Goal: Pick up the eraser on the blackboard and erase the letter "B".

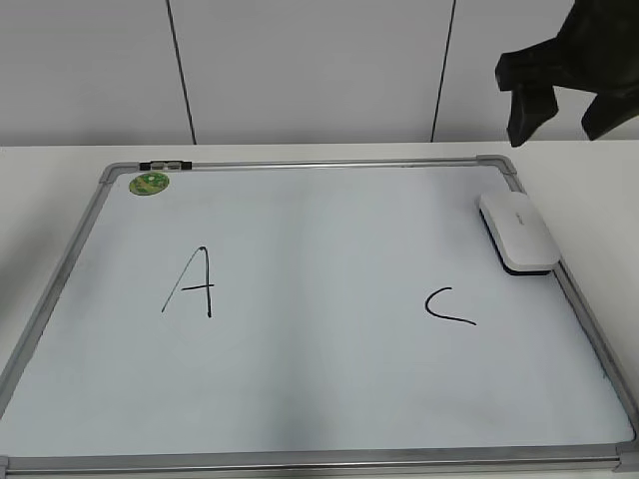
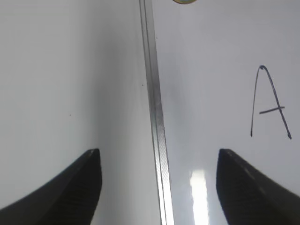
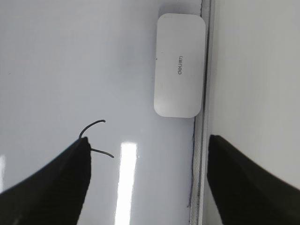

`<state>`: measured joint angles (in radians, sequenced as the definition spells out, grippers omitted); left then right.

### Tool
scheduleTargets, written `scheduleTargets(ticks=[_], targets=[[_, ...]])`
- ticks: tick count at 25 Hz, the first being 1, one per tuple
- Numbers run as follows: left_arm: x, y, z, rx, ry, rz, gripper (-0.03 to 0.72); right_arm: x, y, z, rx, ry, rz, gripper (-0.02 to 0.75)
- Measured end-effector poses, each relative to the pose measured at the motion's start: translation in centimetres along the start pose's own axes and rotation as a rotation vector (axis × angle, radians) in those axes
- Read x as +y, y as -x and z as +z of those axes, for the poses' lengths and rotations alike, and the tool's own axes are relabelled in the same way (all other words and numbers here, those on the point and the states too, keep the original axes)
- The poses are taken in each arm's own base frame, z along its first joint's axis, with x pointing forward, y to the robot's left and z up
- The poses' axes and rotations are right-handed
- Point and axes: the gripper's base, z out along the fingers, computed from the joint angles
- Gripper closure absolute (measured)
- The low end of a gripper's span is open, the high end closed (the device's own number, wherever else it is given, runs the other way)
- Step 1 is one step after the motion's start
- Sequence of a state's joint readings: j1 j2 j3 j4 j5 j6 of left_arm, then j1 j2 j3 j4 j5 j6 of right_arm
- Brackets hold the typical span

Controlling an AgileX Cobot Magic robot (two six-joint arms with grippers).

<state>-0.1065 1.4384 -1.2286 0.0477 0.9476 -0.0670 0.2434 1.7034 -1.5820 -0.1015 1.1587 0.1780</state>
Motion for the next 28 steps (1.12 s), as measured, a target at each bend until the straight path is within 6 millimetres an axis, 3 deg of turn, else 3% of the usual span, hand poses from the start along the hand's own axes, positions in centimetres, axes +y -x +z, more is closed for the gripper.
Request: scheduleTargets(ticks=[6,10,19,24,28], targets=[[-0.4,-5.6,-2.8,-0.094,-0.018,0.027,0.129,-0.1,-3.7,-2.1,-0.126,0.028,0.026,0.167],[0.0,-9.3,-4.9,-0.153,-0.021,0.024,0.132,-0.6,-7.5,-3.2,-0.193,0.048,0.025,0.167],[0.6,-17.7,-8.9,-0.301,-0.036,0.023,0.141,-2.2,-18.0,-5.5,-0.261,0.097,0.054,0.167],[1.1,-22.2,-10.1,-0.347,-0.035,0.046,0.143,-3.5,-24.7,-7.6,-0.351,0.11,0.066,0.167],[1.5,-24.5,-10.6,-0.384,-0.022,0.053,0.143,-4.4,-29.2,-8.4,-0.398,0.11,0.075,0.167]])
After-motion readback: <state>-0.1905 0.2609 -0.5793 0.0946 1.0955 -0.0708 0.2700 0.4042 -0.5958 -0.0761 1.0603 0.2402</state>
